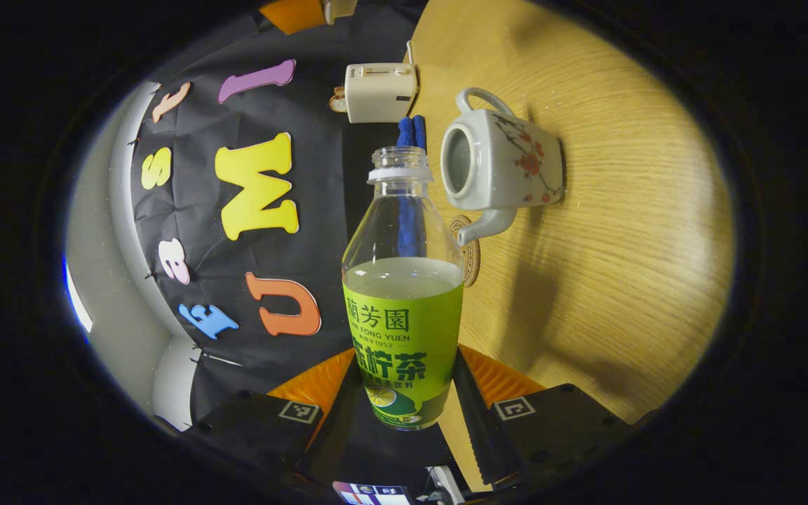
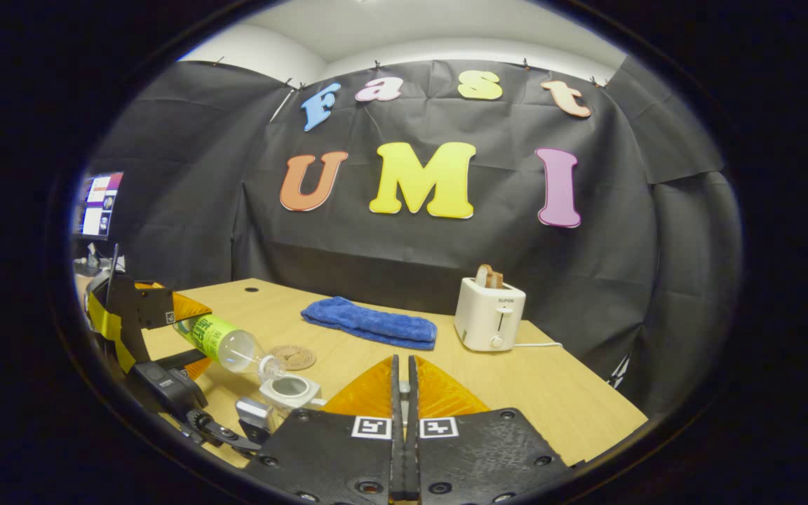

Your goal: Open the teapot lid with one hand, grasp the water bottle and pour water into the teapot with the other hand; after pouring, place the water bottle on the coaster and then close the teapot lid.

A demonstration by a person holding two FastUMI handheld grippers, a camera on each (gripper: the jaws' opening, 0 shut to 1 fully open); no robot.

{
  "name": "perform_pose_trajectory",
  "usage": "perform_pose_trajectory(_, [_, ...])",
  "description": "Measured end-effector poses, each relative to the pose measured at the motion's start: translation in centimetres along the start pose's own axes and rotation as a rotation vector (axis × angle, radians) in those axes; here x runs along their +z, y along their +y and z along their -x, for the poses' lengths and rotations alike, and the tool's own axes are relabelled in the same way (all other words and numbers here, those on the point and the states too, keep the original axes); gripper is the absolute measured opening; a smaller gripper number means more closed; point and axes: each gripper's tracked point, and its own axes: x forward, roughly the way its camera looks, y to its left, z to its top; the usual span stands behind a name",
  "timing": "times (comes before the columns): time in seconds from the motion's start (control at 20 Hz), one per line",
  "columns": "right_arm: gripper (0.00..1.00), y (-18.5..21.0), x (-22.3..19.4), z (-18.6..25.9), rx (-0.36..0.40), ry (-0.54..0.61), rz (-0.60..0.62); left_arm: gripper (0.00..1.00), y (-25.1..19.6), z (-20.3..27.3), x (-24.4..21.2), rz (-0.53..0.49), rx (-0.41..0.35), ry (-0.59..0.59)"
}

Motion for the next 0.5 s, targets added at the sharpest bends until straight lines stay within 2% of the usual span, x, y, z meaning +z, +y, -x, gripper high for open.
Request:
perform_pose_trajectory(0.15, [0.0,0.0,0.0,0.0,0.002,0.002,-0.003,0.75,0.1,-0.3,-0.4,-0.07,-0.019,0.023])
perform_pose_trajectory(0.5, [0.0,0.1,0.1,0.0,0.009,-0.003,0.002,0.75,1.9,-0.1,-0.6,-0.181,0.021,0.038])
